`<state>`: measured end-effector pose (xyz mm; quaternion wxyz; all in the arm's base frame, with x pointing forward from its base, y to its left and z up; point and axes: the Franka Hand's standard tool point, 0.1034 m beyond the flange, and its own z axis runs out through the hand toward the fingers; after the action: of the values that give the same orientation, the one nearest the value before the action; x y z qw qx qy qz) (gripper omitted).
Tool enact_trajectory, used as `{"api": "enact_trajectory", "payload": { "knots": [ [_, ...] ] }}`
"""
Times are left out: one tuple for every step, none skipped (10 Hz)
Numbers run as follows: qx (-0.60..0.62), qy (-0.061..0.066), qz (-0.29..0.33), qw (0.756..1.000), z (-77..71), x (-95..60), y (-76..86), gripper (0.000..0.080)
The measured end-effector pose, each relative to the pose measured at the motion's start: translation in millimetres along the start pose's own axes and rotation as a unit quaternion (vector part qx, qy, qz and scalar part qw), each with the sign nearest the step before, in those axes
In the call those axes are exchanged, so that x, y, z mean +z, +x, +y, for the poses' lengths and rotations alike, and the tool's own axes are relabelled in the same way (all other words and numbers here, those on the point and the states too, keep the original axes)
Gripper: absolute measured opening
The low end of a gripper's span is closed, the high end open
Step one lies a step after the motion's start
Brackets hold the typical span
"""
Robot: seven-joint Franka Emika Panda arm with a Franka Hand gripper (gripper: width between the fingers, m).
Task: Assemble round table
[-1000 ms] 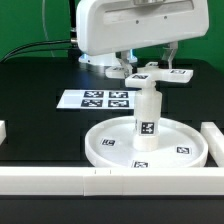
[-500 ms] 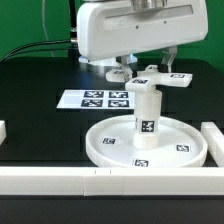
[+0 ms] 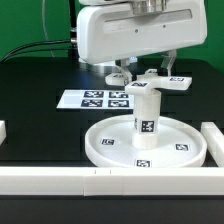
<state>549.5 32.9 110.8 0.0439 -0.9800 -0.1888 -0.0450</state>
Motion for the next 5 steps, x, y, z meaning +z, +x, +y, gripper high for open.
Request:
{"api": "enact_trajectory", "payload": {
  "knots": [
    [0.0, 0.0, 0.0, 1.0, 0.0, 0.0, 0.0, 0.0443],
    [0.0, 0.0, 0.0, 1.0, 0.0, 0.0, 0.0, 0.0444],
    [0.0, 0.0, 0.0, 1.0, 0.0, 0.0, 0.0, 0.0444],
    [0.0, 0.0, 0.0, 1.0, 0.0, 0.0, 0.0, 0.0445],
    [0.0, 0.0, 0.0, 1.0, 0.0, 0.0, 0.1, 0.0445]
  ]
}}
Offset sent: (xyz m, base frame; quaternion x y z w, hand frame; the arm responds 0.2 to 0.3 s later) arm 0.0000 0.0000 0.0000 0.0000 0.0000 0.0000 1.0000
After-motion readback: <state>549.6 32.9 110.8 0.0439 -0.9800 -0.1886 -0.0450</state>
